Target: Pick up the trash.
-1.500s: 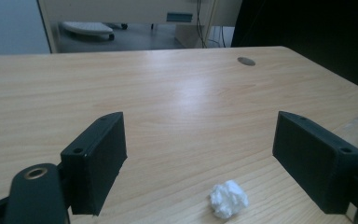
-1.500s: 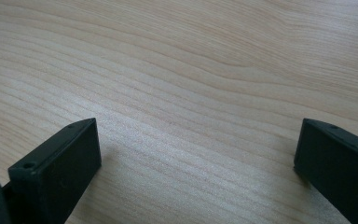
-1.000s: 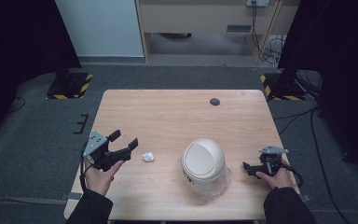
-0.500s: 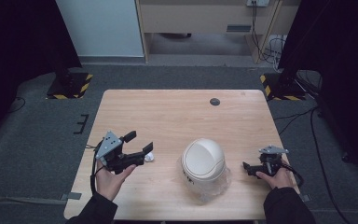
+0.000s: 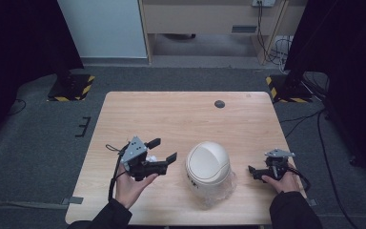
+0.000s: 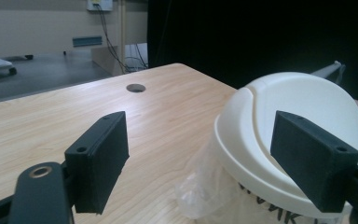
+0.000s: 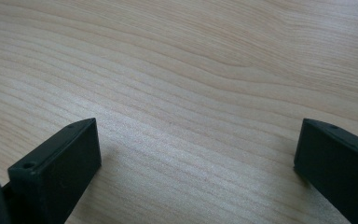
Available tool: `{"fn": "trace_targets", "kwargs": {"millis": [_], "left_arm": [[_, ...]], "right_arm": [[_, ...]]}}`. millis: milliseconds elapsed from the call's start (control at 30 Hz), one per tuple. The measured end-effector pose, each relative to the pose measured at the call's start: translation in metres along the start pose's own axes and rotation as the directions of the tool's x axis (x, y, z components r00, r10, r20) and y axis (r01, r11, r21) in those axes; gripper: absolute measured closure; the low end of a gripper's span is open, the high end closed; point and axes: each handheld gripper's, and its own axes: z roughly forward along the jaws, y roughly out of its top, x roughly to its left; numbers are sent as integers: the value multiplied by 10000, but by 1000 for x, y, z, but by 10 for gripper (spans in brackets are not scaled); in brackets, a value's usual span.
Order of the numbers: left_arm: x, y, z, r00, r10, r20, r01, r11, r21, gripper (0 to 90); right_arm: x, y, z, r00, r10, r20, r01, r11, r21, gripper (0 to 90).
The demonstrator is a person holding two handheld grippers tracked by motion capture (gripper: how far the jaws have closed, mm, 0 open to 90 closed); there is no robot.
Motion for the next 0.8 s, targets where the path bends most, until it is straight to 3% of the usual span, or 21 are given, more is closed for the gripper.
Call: {"fn": "trace_targets", "kwargs": {"millis": [433, 800], "left_arm": [[-22, -2, 30, 9976, 382, 582, -418, 9972, 617, 179], [-28, -4, 43, 9959, 468, 773, -544, 9935, 1004, 175]], "right_arm": [[0, 0, 0, 10000, -2, 2, 2, 10000, 1, 7], [0, 0, 0, 10000, -1, 0, 1, 10000, 3, 7]]}}
